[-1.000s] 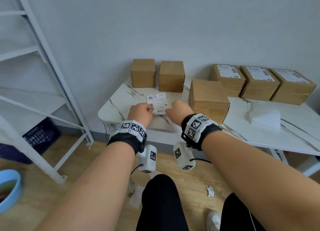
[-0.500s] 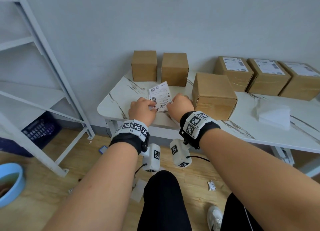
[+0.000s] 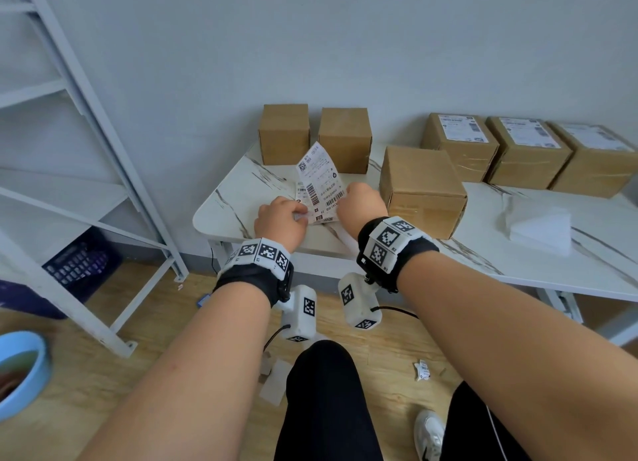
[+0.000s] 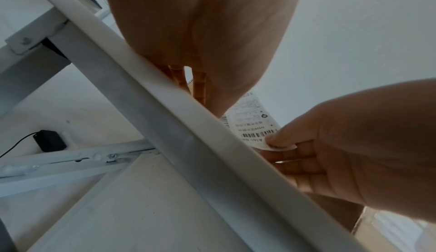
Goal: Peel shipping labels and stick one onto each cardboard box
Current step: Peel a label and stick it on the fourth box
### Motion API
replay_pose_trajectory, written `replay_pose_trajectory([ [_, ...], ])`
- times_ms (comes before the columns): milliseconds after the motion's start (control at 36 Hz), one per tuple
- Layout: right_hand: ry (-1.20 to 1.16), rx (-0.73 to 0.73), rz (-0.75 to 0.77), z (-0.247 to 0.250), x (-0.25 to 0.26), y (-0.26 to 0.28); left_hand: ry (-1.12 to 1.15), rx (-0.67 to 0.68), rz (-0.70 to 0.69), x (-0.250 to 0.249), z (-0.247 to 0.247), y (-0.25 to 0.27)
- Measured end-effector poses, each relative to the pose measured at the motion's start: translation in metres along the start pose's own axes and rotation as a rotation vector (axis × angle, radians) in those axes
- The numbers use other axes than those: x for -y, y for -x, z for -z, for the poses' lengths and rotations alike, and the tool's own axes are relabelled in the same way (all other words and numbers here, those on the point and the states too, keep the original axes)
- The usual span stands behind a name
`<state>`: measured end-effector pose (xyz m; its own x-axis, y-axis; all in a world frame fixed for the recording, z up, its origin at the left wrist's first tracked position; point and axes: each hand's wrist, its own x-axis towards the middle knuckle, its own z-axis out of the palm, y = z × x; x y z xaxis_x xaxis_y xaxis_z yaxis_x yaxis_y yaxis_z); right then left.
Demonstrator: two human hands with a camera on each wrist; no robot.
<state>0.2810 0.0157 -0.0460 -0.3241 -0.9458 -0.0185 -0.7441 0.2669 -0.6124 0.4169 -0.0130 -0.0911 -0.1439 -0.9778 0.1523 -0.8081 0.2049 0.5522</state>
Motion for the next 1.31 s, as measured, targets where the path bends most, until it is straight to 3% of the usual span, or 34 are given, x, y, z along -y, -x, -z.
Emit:
replay_pose_trajectory([
  [139,-0.079,-0.069,0.051,0.008,0.006,0.005,0.127,-0.037,0.009,-0.005,0.009,0.0],
  [333,-0.135,-0.118,0.226,0.034,0.016,0.018,0.078,-0.395,-0.076,-0.029,0.037,0.004],
  [417,-0.089,-0.155,0.287,0.053,0.016,0.022,0.085,-0.479,-0.1,-0.043,0.049,0.004],
  [611,-0.012,-0.213,0.335,0.093,0.001,0.026,-0.031,-0.27,-0.237,-0.078,0.058,0.006],
  [722,-0.045,-0.275,0.317,0.11,-0.013,0.028,-0.006,-0.3,-0.291,-0.098,0.056,0.015],
  [889,-0.204,-0.413,0.286,0.134,-0.035,0.032,0.19,-0.251,-0.232,-0.127,0.045,0.021],
  [1000,-0.292,-0.477,0.184,0.147,-0.055,0.033,0.309,-0.248,-0.182,-0.145,0.037,0.022],
  [1111,-0.389,-0.434,0.059,0.15,-0.07,0.034,0.401,-0.247,-0.128,-0.16,0.026,0.022],
  [1305,-0.606,-0.146,0.024,0.143,-0.09,0.049,0.463,-0.215,-0.023,-0.176,0.007,0.02],
])
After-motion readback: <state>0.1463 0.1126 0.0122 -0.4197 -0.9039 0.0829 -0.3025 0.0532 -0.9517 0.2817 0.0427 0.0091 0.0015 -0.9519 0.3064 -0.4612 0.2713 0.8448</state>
